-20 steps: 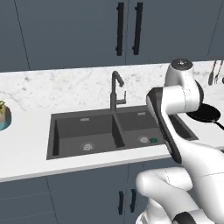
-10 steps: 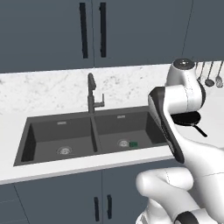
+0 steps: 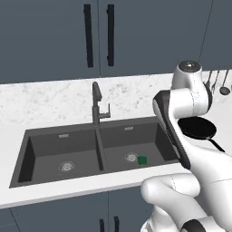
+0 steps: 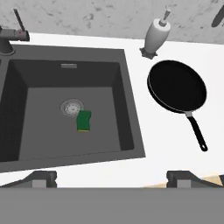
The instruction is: Pick the pan and sponge and place them into the sink. Then turn on the water.
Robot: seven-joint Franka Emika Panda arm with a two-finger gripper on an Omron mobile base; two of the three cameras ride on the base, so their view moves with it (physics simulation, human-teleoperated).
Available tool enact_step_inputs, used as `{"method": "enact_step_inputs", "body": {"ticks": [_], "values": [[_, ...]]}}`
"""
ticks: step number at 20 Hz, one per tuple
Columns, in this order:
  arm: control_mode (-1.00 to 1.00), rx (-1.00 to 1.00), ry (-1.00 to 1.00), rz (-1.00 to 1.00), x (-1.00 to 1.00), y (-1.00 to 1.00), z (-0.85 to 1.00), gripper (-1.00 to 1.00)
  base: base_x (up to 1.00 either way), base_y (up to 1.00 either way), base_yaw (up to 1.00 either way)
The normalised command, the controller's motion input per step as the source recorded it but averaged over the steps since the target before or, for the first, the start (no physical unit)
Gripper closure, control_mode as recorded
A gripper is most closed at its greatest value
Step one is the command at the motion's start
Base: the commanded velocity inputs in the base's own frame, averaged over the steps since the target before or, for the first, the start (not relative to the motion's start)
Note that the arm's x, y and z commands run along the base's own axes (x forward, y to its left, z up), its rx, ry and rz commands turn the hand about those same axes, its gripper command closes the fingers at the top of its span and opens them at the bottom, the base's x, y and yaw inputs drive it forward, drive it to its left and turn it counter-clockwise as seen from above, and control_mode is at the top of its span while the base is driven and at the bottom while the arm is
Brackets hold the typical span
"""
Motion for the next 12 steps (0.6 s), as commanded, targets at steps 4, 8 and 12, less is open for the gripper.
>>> {"method": "enact_step_inputs", "body": {"ticks": [4,8,12], "values": [[1.00,0.00,0.00,0.00,0.00,0.00,0.00,-1.00,0.48,0.00,0.00],[1.00,0.00,0.00,0.00,0.00,0.00,0.00,-1.00,0.21,-0.05,0.00],[-1.00,0.01,0.00,0.00,0.00,-0.04,-0.01,-1.00,0.00,-0.07,0.00]]}}
